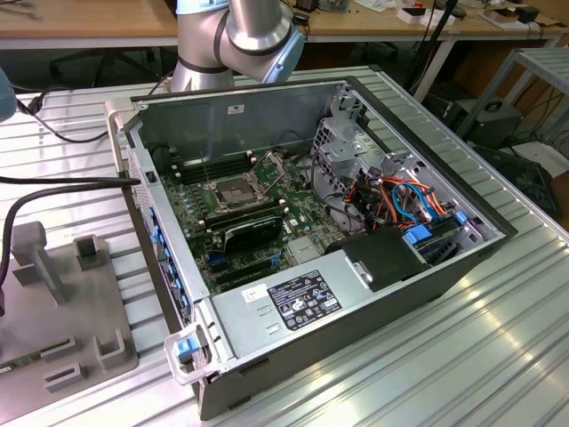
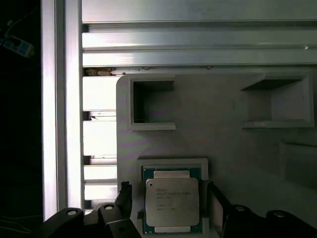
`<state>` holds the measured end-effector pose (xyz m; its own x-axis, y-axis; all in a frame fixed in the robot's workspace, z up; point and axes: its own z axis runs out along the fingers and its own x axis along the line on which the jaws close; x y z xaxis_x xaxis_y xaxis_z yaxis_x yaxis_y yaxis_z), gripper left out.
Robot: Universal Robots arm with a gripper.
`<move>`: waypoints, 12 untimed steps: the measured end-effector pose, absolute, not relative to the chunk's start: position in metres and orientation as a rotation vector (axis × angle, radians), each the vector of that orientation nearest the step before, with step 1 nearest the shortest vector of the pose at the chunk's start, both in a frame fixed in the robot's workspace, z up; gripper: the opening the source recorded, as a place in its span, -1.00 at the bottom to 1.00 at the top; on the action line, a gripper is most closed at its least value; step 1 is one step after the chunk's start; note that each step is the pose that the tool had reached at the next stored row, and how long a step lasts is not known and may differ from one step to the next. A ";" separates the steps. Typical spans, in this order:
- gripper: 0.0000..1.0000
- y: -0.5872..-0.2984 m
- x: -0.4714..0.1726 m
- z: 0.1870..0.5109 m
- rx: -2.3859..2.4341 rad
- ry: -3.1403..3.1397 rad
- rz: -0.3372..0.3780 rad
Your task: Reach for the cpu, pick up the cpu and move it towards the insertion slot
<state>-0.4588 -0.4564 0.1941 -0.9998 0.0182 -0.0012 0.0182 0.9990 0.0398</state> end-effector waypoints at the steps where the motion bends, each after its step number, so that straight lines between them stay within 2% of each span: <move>1: 0.41 -0.456 -0.459 0.194 0.029 3.139 0.063; 12: 0.41 -0.456 -0.459 0.191 0.029 3.139 0.062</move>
